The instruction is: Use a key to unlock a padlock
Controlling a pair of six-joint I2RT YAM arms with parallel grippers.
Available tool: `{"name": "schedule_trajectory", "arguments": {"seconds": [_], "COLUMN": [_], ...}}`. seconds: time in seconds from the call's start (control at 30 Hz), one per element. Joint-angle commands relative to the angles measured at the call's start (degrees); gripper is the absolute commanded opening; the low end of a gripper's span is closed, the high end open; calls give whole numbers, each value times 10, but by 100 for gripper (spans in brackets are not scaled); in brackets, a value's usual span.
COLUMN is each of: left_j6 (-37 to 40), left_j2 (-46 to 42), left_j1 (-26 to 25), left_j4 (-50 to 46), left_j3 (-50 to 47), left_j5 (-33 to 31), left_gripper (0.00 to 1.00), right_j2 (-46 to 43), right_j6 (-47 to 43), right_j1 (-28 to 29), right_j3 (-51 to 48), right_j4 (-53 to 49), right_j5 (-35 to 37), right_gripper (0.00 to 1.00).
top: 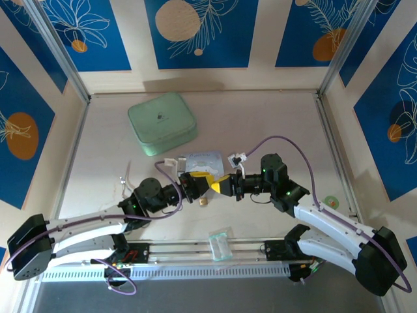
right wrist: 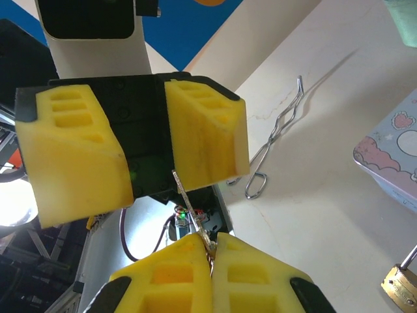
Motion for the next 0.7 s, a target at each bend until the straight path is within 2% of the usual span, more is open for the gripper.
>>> {"name": "schedule_trajectory", "arguments": {"seconds": [0.0,0.07,0.23,0.43,0.47,0.53,0.57,0.67], "left_j6": [-10,-8,-12,-7,-7,-9,-9,-6], "left_j2": [-7,1,10,10,11,11,9,-8], "left_j1": [-1,-1,-1,-1,-1,-1,-1,-1], "left_j4": [24,19,32,7,6,2,-1,-24], "left_j3": [-5,-2,-11,-7,-7,-7,-7,-7], "left_j5": [-6,2,-3,-7,-7,-7,-8,-23], "left_gripper": [36,33,13,14,13,2,0,0], "right_j2": [4,6,12,19,19,20,19,16], "right_j6": [4,5,7,9,9,10,12,17], "right_j1": [-2,-2,-2,-1,-1,-1,-1,-1], "right_j3": [6,8,11,12,13,13,14,14], "right_j4": [0,4,4,7,8,9,9,9], "right_j5": [-6,-7,-9,-8,-8,-8,-8,-6], "right_gripper": [0,0,0,0,0,0,0,0]}}
